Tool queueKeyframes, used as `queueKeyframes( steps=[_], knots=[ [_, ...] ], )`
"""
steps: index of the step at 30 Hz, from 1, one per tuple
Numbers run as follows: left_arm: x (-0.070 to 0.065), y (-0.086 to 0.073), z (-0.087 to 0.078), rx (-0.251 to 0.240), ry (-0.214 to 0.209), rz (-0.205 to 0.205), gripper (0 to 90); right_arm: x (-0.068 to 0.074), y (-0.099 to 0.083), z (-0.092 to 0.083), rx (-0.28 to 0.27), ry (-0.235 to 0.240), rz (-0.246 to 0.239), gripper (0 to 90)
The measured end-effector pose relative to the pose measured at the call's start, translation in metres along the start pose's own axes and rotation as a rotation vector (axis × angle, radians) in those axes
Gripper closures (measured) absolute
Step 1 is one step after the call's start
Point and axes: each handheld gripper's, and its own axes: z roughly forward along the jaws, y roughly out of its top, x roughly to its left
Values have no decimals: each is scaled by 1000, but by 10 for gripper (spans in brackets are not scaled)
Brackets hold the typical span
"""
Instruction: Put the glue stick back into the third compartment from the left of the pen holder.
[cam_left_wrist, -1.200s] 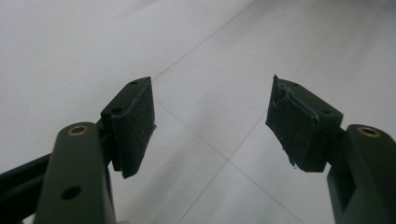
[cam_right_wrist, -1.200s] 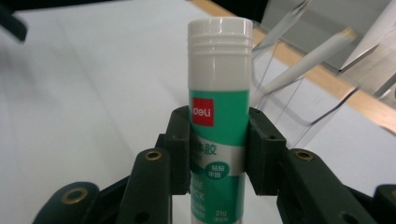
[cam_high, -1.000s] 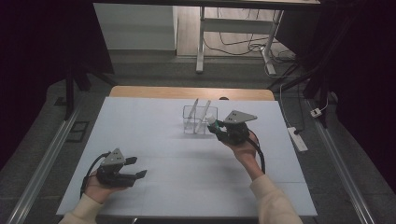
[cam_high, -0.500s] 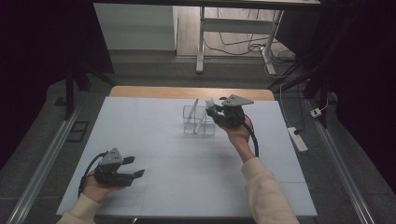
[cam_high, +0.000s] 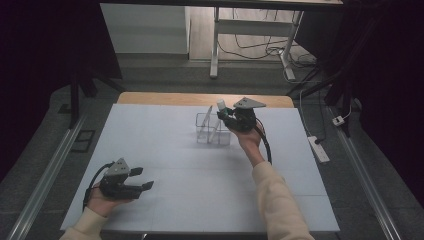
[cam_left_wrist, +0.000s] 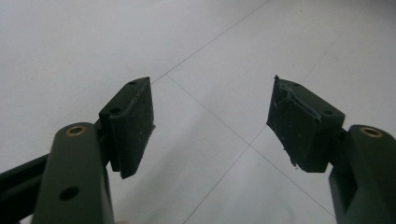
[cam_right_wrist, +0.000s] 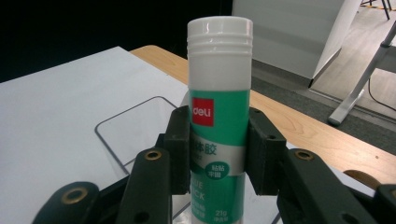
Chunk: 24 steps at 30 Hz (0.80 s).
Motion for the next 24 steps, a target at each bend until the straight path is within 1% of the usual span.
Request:
queueKeyframes(
  steps=[1,4,5,6,8,10,11,14,17,19,21,24],
  knots=[
    [0,0,0,0,0,0,318,-1,-1,2,1,-4,-1,643],
    [0,-1,0,2,0,-2,318,-2,-4,5,-15,6,10,639],
    [1,-1,0,3,1,-2,318,-2,-4,5,-15,3,3,630],
    [1,-1,0,5,1,-2,318,-1,-4,5,-20,4,1,611],
    [1,-1,1,5,2,-2,318,0,-3,3,-39,-6,0,521],
    [1,-1,1,5,2,-1,318,2,-2,0,-41,-20,-4,488],
    [0,-1,1,5,2,0,318,2,-1,-2,-44,-18,-9,488],
    [0,0,1,5,2,2,318,1,0,-8,-41,-17,-6,453],
    [0,0,1,6,2,1,318,2,-1,-16,-36,-22,-13,446],
    [0,-1,1,7,2,1,318,2,-2,-21,-30,-11,-11,446],
    [0,0,1,6,3,1,318,2,-5,-29,-20,-8,-16,445],
    [0,-1,0,4,5,-1,318,2,-12,-43,0,12,-18,445]
  ],
)
